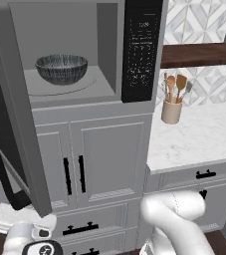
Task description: Open the microwave, place the bowl with waffle inside the microwave, then close the microwave door and turn it on.
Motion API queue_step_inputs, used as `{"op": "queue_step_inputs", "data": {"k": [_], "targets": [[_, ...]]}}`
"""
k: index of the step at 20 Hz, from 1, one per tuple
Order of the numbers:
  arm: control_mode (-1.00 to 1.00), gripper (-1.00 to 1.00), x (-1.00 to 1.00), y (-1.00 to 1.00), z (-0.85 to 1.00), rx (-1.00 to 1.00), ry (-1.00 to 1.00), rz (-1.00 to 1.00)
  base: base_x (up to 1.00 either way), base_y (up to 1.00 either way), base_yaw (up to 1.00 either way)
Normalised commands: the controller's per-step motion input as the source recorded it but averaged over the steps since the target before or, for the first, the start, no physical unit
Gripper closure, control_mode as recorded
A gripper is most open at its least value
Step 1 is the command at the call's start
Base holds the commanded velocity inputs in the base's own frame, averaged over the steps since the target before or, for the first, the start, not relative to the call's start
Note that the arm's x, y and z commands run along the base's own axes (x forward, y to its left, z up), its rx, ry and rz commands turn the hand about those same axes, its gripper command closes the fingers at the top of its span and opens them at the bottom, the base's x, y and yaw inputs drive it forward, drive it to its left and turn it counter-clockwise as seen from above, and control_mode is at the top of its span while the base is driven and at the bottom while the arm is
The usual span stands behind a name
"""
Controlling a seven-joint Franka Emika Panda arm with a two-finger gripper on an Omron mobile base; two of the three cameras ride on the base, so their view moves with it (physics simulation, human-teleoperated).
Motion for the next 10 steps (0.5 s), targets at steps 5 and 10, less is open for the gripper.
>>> {"op": "queue_step_inputs", "data": {"k": [5, 10], "targets": [[-1.0, -1.0, -0.08, 1.0, 0.0, -0.01, 0.0, -0.01, 0.0, 0.0, 0.0], [-1.0, -1.0, -0.22, 1.0, 0.05, 0.0, -0.01, 0.0, 0.0, 0.0, 0.0]]}}
